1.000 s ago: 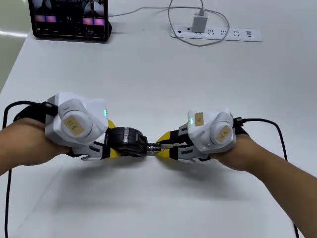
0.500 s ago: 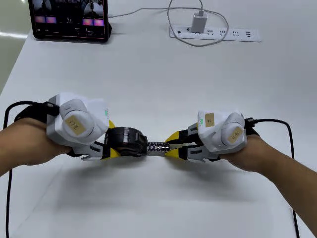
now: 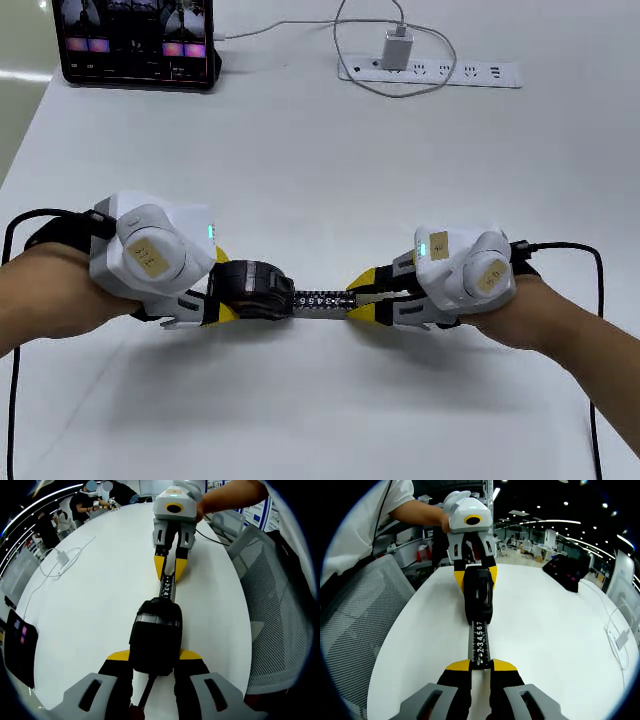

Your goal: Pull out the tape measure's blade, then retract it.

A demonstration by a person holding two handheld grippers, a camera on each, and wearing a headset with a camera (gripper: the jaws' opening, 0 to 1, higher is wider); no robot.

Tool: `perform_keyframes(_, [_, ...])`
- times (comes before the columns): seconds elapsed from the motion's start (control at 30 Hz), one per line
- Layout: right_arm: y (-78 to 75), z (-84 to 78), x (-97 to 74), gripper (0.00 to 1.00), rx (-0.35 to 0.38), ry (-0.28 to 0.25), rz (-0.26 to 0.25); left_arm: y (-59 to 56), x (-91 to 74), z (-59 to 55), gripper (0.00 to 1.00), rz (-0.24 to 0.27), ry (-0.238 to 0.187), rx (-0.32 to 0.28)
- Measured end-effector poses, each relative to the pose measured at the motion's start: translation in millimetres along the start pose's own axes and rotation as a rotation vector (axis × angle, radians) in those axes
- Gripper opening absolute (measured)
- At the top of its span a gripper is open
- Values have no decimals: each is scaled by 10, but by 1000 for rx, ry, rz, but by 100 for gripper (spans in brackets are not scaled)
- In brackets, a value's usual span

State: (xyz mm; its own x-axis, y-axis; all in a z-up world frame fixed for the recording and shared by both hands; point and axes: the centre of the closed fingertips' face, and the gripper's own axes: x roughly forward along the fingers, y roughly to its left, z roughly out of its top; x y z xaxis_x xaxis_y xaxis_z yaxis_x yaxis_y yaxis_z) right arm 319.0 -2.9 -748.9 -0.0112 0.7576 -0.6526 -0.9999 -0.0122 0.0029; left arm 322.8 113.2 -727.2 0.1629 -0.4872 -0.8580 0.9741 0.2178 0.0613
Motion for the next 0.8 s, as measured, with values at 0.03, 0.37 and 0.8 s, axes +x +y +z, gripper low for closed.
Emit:
perform_keyframes(0.03, [-2,-11,-9,9,1,1,0,-1,0,1,26,0,1,0])
perform_keyframes(0.37, [9,-113,-122,9,12,16,-6,0,3,7,26,-1,5,4])
perform_keyframes(0.8, [12,-266,-279,9,33,36,-22,0,2,12,26,0,9,5])
